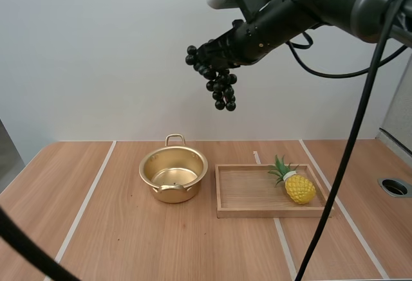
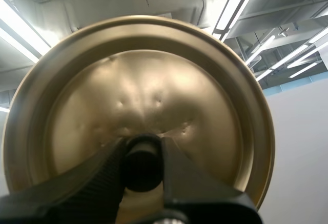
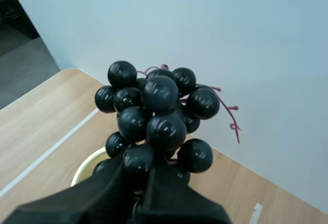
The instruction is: Open the pot, put the grape inside, and close it
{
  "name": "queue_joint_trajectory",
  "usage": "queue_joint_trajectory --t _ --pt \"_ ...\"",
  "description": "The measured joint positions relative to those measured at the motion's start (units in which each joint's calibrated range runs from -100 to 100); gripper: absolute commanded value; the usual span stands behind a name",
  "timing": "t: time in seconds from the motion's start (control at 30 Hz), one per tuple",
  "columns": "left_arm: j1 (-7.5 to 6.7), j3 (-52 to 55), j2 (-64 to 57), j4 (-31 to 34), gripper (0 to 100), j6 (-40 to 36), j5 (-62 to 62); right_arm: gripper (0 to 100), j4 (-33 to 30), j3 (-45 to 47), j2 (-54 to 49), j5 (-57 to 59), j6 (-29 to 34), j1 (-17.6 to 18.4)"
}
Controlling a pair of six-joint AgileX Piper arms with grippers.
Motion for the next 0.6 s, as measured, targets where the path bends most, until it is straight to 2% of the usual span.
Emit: queue_joint_trajectory --t 0.27,0.6 --pt "0.00 -0.65 0.12 0.00 0 0.00 -0.55 0 -0.47 0.00 6.99 -2.19 0.00 6.04" --pt "0.00 -0.65 0.26 0.21 0 0.00 -0.73 0 -2.16 0.00 16.04 -4.88 0.11 7.27"
